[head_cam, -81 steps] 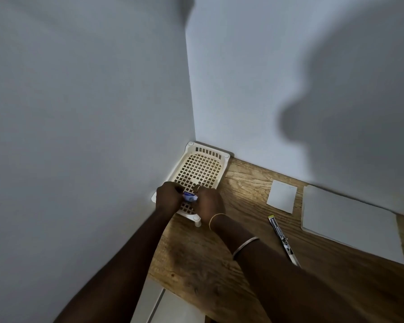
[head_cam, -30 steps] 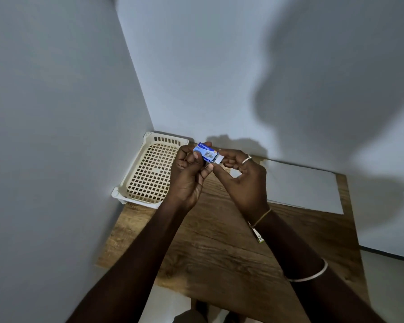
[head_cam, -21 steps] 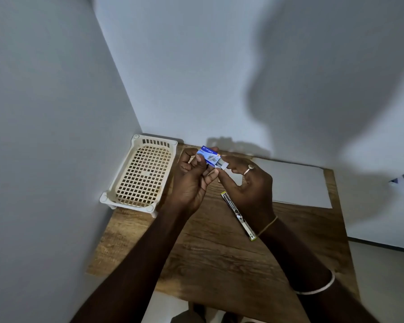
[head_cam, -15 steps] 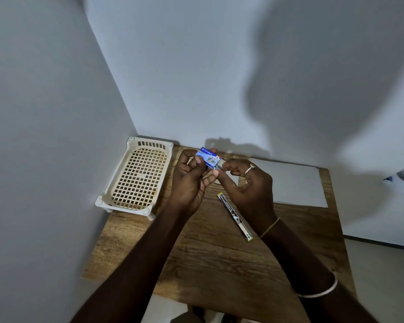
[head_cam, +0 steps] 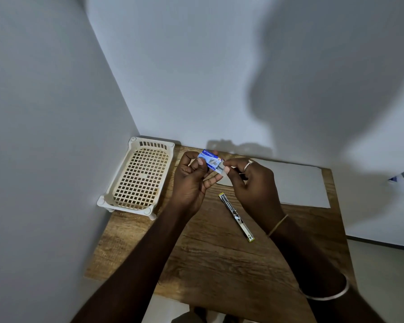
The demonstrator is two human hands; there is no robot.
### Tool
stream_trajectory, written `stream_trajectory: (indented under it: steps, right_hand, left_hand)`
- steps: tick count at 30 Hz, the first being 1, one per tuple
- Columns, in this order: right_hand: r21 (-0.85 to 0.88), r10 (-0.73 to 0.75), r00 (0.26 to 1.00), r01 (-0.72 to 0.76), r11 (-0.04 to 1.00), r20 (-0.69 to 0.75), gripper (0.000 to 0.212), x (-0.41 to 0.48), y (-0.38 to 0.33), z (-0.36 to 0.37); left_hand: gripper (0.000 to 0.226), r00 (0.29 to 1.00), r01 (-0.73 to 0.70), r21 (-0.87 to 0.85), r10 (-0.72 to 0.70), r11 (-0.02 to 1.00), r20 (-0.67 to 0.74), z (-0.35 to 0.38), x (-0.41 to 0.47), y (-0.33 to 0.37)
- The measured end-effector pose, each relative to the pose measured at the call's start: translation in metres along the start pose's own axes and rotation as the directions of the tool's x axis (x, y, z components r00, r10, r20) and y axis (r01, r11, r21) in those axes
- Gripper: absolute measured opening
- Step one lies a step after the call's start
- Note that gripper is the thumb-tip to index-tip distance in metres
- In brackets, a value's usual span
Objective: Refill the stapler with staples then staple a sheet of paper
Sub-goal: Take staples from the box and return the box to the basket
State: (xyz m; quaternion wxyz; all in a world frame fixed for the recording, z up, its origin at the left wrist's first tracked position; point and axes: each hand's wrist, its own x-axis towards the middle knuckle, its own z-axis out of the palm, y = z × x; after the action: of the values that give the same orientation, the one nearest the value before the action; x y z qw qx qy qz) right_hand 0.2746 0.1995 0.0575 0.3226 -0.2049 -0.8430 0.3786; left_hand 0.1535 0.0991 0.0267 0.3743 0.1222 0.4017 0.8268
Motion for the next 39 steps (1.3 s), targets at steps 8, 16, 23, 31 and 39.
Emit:
stream_trajectory:
  steps: [8, 16, 23, 31, 39]
  right_hand:
    - [-0.251, 0.078, 0.976, -0.025, 0.968, 0.205, 0.015, 0.023, -0.004, -0.011]
    - [-0.522, 0.182, 0.901, 0.057, 0.851, 0.395, 0.018, 0.043, -0.009, -0.007]
    - [-0.612, 0.202, 0.910, 0.069, 0.787, 0.362, 0.016, 0.038, -0.011, 0.004]
    - [-0.583, 0.240, 0.904, 0.013, 0.812, 0.355, 0.020, 0.036, 0.000, 0.005]
    - [-0.498, 0.224, 0.899, -0.008, 0.867, 0.377, 0.014, 0.030, 0.007, 0.003]
  left_hand:
    - [0.010, 1.000, 0.006, 0.075, -0.007, 0.997, 0.005, -0.006, -0.001, -0.009]
    - [0.010, 1.000, 0.010, 0.121, -0.013, 0.993, 0.026, -0.013, 0.000, -0.020]
    - [0.008, 1.000, 0.012, 0.145, -0.013, 0.989, 0.009, -0.017, -0.001, -0.022]
    - [0.007, 1.000, 0.026, 0.142, -0.025, 0.990, -0.009, -0.020, -0.002, -0.020]
    - [0.018, 0.998, 0.056, 0.088, -0.053, 0.995, -0.035, -0.021, -0.002, -0.021]
